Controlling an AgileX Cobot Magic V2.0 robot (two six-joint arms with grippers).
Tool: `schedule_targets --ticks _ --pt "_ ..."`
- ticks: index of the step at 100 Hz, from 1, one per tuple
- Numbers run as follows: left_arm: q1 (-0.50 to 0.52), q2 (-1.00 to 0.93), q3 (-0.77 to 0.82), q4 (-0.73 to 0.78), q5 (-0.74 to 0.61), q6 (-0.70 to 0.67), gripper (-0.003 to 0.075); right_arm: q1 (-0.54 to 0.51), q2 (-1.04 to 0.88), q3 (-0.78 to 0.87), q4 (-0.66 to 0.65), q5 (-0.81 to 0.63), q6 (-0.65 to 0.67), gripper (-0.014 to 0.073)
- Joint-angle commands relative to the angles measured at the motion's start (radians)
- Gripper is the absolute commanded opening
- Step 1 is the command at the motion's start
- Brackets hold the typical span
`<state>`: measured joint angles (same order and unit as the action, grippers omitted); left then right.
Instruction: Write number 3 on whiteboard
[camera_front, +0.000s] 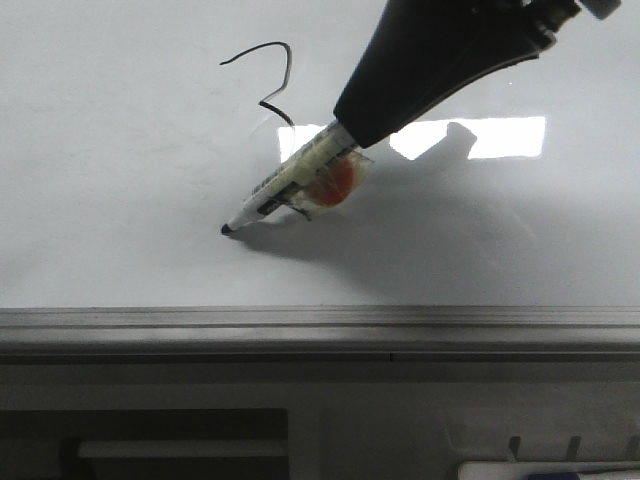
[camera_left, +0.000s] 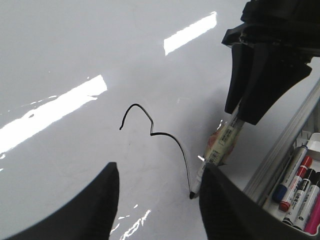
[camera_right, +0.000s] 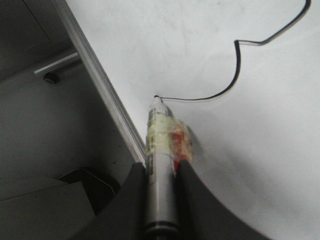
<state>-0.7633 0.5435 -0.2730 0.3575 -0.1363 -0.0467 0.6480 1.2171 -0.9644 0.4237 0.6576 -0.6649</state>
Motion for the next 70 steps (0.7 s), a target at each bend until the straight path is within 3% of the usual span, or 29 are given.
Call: schedule_targets --ticks 1,24,70 --pt "0.002 0.002 -0.027 0.025 -0.068 -0.008 0.0331 -0.001 -0.064 -0.024 -0.014 -0.041 0.002 -0.006" --pt "0.002 0.028 -0.027 0.103 -0.066 -0.008 0.0331 0.004 -0.127 -0.024 -0.014 0.065 0.002 -0.006" --pt "-0.062 0.321 -0.089 0.168 -0.166 -0.006 0.0333 0.125 -0.079 -0.031 -0.022 -0.03 0.002 -0.006"
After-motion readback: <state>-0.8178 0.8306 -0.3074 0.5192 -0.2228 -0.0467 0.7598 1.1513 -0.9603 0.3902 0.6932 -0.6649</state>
